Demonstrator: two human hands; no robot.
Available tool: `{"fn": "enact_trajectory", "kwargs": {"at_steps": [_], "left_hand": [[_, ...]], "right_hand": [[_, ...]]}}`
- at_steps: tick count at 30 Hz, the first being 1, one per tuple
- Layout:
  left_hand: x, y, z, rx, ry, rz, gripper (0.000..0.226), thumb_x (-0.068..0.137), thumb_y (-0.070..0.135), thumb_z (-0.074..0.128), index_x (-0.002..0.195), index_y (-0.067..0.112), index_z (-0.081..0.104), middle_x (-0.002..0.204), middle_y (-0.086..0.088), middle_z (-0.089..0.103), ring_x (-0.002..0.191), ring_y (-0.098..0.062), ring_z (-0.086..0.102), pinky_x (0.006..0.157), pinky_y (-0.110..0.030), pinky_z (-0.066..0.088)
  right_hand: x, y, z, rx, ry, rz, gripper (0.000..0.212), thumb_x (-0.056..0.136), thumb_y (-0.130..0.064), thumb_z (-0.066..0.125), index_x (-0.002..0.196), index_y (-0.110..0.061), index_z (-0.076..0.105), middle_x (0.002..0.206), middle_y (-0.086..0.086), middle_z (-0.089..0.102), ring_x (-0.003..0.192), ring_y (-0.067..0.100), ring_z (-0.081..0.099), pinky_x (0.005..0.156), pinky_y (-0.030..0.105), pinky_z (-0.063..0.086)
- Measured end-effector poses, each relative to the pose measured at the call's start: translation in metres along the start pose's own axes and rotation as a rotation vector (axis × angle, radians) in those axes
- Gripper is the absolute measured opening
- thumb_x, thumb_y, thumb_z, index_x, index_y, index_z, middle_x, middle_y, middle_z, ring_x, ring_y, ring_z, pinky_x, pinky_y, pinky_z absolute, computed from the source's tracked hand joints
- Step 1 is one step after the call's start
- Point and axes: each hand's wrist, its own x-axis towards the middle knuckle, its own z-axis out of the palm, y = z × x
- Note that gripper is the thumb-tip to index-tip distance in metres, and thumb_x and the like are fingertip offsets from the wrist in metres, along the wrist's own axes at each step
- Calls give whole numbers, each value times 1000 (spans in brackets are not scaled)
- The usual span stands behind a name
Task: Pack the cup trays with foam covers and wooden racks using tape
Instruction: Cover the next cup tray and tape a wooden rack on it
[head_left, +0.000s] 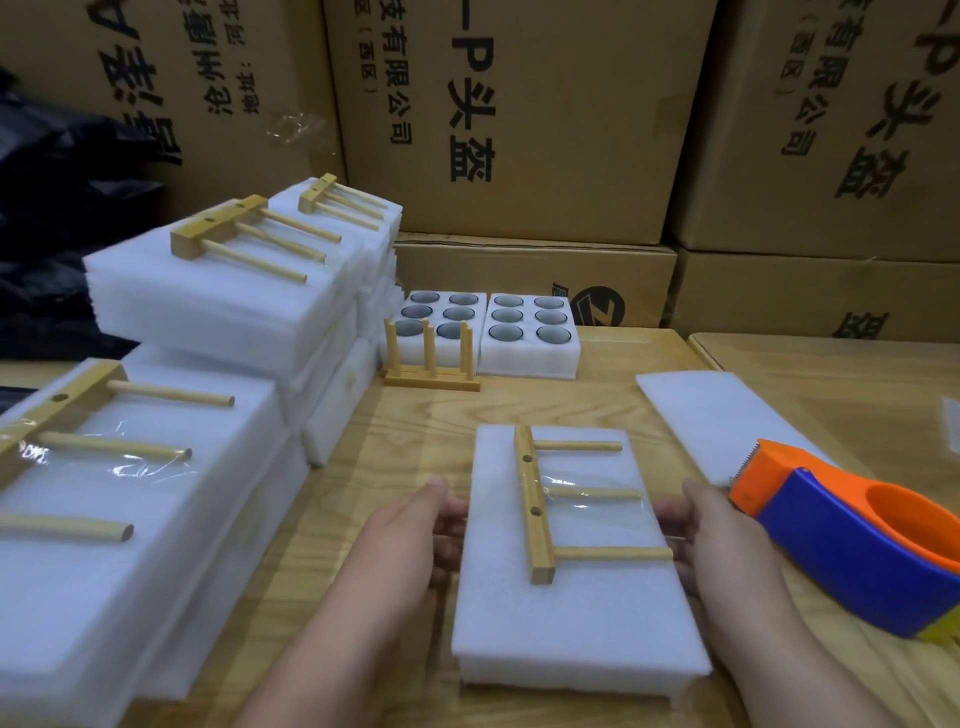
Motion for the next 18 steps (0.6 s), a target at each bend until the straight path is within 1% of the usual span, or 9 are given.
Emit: {"fn": "enact_trajectory", "kwargs": {"at_steps": [3,6,8,10,12,14,16,17,18], "left_hand": [[-8,5,-8,-28,-60,-73,51,105,44,38,99,12,78,96,-9,78,80,-24,74,69,-31,55],[-26,6,-15,-173,-33,-67,42,106,33,43,99,12,78,94,-6,79,81,-17,76,56,-20,55],[-35,6,-21,-275,87,-48,31,105,24,47,107,9,75,90,-6,78,77,-19,75,58,-24,54],[-50,0,-32,-255,260,72,21,102,20,55,112,17,73,97,1,77,86,-8,71,71,-24,50],[-80,-6,-43,16,412,400,16,96,27,64,105,35,75,109,13,75,102,4,65,87,-22,46],[-115,1,-45,319,466,772,19,87,36,60,100,38,74,114,16,71,117,2,60,99,-17,44],[-134,6,-38,558,345,992,21,82,33,57,100,39,68,113,18,69,123,-6,60,97,-10,42],[-140,7,-31,666,232,1012,23,82,35,59,101,44,66,114,23,66,126,-5,58,96,-7,41],[-148,10,-18,718,110,942,24,81,41,63,103,52,65,119,34,61,131,2,51,97,-3,37]], "right_hand": [[2,1,2,101,-26,14,50,103,-35,45,76,-2,70,66,16,74,45,23,67,36,27,47],[0,5,13,132,-95,21,45,104,-31,44,91,5,67,68,18,72,47,26,64,36,25,48],[-4,9,22,147,-160,10,45,105,-29,43,94,7,68,77,22,74,55,29,68,41,29,52],[-9,13,31,178,-224,12,42,105,-27,44,97,7,67,84,25,75,65,32,72,49,34,57],[-12,16,37,220,-283,14,39,105,-26,45,100,7,65,89,25,76,74,33,75,56,36,60],[-15,18,41,253,-338,4,37,105,-25,45,103,6,65,94,24,76,82,33,76,59,35,60],[-18,20,45,256,-377,-18,36,105,-23,45,103,6,66,98,22,76,87,34,76,61,34,61],[-19,21,47,247,-394,-37,35,104,-21,46,102,6,67,99,22,76,88,34,76,62,34,61],[-20,22,48,232,-404,-58,33,104,-19,46,101,5,68,99,21,76,88,35,76,62,35,61]]}}
